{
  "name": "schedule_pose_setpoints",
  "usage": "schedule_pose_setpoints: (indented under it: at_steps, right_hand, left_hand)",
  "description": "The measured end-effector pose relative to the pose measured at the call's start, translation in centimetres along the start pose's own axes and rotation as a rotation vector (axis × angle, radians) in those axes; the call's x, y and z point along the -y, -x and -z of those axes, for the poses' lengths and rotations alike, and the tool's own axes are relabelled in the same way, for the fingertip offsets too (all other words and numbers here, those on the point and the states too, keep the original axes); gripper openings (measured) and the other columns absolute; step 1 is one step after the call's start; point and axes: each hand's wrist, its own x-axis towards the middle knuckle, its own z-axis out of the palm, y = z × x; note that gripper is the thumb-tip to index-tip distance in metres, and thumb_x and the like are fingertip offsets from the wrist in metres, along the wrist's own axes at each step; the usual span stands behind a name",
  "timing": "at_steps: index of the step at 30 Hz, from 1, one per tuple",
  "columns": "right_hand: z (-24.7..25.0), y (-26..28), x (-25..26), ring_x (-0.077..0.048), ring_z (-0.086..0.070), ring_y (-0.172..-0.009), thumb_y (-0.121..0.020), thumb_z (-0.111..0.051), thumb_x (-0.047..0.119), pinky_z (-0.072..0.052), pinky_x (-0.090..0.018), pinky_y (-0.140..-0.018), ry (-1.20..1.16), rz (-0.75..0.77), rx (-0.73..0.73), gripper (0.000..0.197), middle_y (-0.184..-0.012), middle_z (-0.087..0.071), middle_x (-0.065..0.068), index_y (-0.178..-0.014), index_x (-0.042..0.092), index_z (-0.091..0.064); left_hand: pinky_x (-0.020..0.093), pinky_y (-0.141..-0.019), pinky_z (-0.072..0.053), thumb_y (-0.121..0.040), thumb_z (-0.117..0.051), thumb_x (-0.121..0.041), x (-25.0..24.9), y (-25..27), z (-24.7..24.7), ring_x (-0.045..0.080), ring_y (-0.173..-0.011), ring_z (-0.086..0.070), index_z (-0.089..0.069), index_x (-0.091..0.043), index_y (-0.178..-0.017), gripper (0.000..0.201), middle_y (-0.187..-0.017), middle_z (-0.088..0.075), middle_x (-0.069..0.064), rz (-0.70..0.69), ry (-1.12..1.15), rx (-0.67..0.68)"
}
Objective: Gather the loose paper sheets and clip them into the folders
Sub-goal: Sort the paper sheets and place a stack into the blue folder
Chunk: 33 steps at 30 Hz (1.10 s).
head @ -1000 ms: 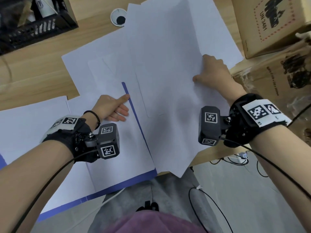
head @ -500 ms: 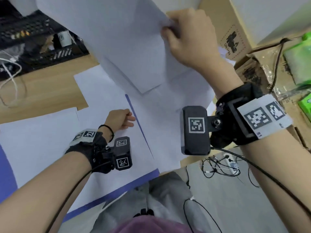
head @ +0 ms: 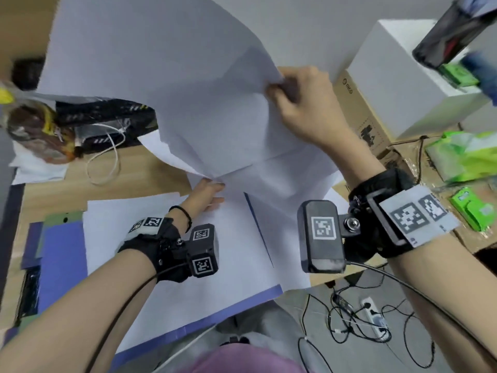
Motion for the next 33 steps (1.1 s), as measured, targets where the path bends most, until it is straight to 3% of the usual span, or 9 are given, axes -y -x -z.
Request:
schedule_pose_setpoints:
  at_steps: [4, 8, 14, 16, 19, 22, 26, 29, 33]
  right_hand:
    - [-0.8, -0.6, 2.9, -0.011, -0.026, -0.061, -0.088, -0.054, 0.014, -0.025, -0.026, -0.052, -0.138, -0.046, -0.052, 0.035, -0.052, -0.031, 0.01, -0.06, 0.025, -0.036]
    - [-1.6, -1.2, 3.6, -0.018, -0.051, -0.075, -0.093, -0.053, 0.018, -0.041, -0.03, -0.069, -0.31, -0.126, -0.229, 0.013, -0.079, -0.062, -0.004, -0.082, 0.013, -0.058]
    - [-3.2, 0.5, 0.5, 0.006, -0.047, -0.063, -0.096, -0.05, 0.012, -0.04, -0.015, -0.062, -0.477, -0.433, -0.397, 0.025, -0.075, -0.05, 0.013, -0.076, 0.026, -0.044]
    - [-4.8, 1.9, -2.4, -0.011, -0.052, -0.078, -0.093, -0.05, 0.016, -0.043, -0.023, -0.069, -0.467, -0.566, -0.324, 0.004, -0.087, -0.055, 0.003, -0.093, 0.018, -0.053]
    - [-8.4, 4.3, -7.8, -0.022, -0.051, -0.076, -0.074, -0.05, 0.023, -0.039, -0.022, -0.058, -0.504, -0.776, -0.185, 0.032, -0.085, -0.054, -0.003, -0.106, 0.021, -0.054]
    - [-11.4, 7.1, -12.6, -0.02, -0.041, -0.053, -0.072, -0.038, 0.009, -0.032, -0.017, -0.045, -0.524, -0.892, 0.008, 0.026, -0.067, -0.052, -0.005, -0.091, 0.019, -0.053]
    - [-12.4, 11.2, -15.9, -0.018, -0.035, -0.053, -0.085, -0.038, -0.006, -0.025, -0.022, -0.047, -0.566, -0.931, 0.296, 0.026, -0.063, -0.045, -0.007, -0.079, 0.017, -0.049]
    - [-13.0, 14.1, -19.1, -0.019, -0.041, -0.056, -0.088, -0.045, -0.002, -0.033, -0.025, -0.052, -0.574, -0.974, 0.454, 0.017, -0.062, -0.047, -0.005, -0.081, 0.012, -0.052]
    - [-12.9, 16.7, -23.0, -0.017, -0.036, -0.047, -0.085, -0.046, -0.003, -0.031, -0.021, -0.048, -0.542, -0.996, 0.551, 0.026, -0.049, -0.041, -0.003, -0.063, 0.01, -0.044]
  left_hand:
    - [0.033, -0.072, -0.05, -0.097, -0.043, -0.01, -0.6, 1.8, 3.3, 0.026, -0.095, -0.061, -0.046, -0.009, -0.108, 0.011, -0.1, -0.056, 0.003, -0.025, 0.28, -0.077]
    - [0.039, -0.078, -0.052, -0.095, -0.039, -0.014, -0.6, 3.7, 6.8, 0.026, -0.083, -0.061, -0.05, -0.012, -0.084, 0.017, -0.09, -0.056, 0.01, -0.045, 0.461, -0.128]
    - [0.04, -0.081, -0.05, -0.094, -0.046, -0.034, 0.2, 5.3, 9.1, 0.025, -0.083, -0.06, -0.06, -0.017, -0.099, 0.023, -0.085, -0.063, 0.004, -0.029, 0.468, -0.103]
    - [0.038, -0.082, -0.052, -0.094, -0.045, -0.044, 0.6, 5.6, 9.0, 0.022, -0.083, -0.063, -0.063, -0.02, -0.103, 0.032, -0.091, -0.067, 0.0, -0.031, 0.471, -0.087]
    - [0.032, -0.07, -0.053, -0.095, -0.042, -0.047, 1.2, 5.4, 8.2, 0.018, -0.072, -0.067, -0.063, -0.018, -0.104, 0.037, -0.094, -0.067, 0.003, -0.025, 0.468, -0.151]
    - [0.045, -0.1, -0.045, -0.096, -0.045, -0.045, 1.6, 5.1, 7.0, 0.039, -0.116, -0.057, -0.051, -0.009, -0.134, 0.053, -0.128, -0.059, 0.019, 0.016, 0.417, -0.219]
    - [0.022, -0.056, -0.047, -0.093, -0.057, -0.033, 3.1, 3.7, 5.3, 0.012, -0.057, -0.063, -0.06, -0.015, -0.092, 0.018, -0.078, -0.068, 0.003, 0.056, 0.299, -0.283]
    - [0.031, -0.089, -0.047, -0.082, -0.069, -0.031, 4.8, 2.2, 3.4, 0.02, -0.108, -0.06, -0.057, -0.008, -0.119, 0.045, -0.126, -0.057, 0.001, 0.095, 0.042, -0.358]
    - [0.036, -0.1, -0.04, -0.09, -0.06, -0.024, 7.0, 1.8, 1.4, 0.025, -0.127, -0.048, -0.054, -0.014, -0.128, 0.04, -0.134, -0.052, 0.002, 0.151, -0.279, -0.463]
